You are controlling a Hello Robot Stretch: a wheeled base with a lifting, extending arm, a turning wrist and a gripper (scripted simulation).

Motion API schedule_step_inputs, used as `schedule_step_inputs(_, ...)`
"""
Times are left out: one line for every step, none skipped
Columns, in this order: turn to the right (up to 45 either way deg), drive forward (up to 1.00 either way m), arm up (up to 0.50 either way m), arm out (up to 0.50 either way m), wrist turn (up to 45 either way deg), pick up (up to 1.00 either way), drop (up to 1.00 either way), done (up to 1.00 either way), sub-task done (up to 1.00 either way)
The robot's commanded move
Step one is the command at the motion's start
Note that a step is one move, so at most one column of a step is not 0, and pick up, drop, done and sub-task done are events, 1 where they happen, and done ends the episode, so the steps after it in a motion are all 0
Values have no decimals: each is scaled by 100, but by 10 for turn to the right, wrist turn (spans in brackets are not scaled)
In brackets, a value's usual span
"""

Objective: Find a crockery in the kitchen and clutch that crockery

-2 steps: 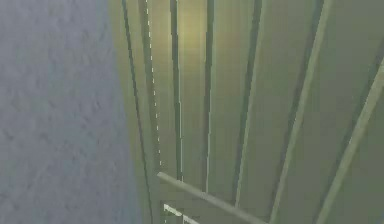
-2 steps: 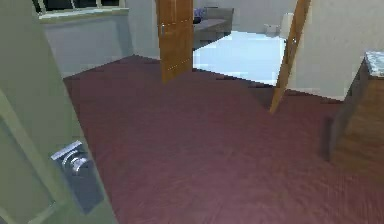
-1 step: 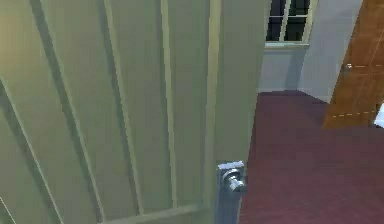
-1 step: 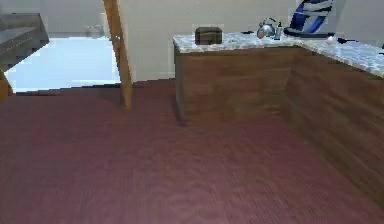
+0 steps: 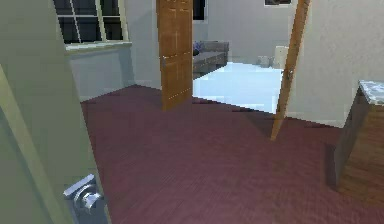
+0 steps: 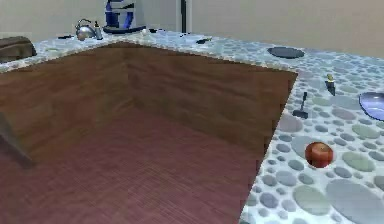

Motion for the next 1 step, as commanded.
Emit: schedule_step_inputs(300, 0, 0, 0, 0, 0, 0, 0, 0)
